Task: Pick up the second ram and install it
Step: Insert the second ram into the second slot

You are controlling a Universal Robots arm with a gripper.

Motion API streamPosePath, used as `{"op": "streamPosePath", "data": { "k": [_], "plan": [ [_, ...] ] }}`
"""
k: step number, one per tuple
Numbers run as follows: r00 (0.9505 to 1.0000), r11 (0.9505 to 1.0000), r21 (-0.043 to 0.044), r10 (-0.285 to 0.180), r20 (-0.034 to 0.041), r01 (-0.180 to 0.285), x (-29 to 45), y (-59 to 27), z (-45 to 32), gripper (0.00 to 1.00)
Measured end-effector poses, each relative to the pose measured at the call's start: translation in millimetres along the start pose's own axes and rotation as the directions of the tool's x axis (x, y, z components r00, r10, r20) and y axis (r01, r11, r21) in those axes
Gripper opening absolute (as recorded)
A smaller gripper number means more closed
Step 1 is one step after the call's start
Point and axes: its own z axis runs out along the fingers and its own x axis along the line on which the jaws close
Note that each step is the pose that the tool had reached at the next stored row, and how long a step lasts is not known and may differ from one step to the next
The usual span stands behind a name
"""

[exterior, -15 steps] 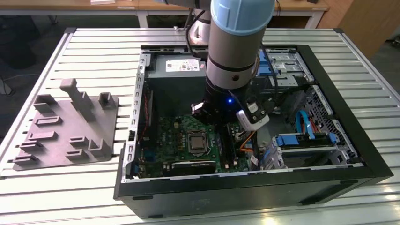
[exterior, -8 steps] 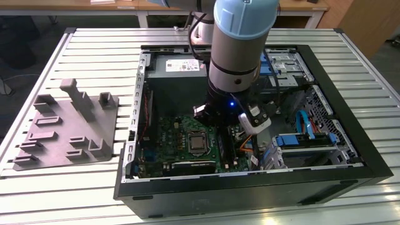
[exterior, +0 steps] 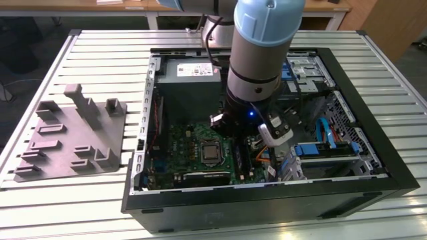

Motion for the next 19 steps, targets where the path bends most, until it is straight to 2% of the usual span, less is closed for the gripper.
{"op": "streamPosePath", "data": {
  "k": [12, 17, 19],
  "plan": [
    [1.0, 1.0, 0.0011, 0.002, 0.0, -0.002, -1.2, -1.9, 4.3, 0.14],
    [1.0, 1.0, 0.0024, 0.004, 0.0002, -0.004, -1.2, -2.3, 4.2, 0.14],
    [1.0, 1.0, 0.0023, 0.004, 0.0019, -0.004, -1.2, -2.2, 1.5, 0.14]
  ]
}}
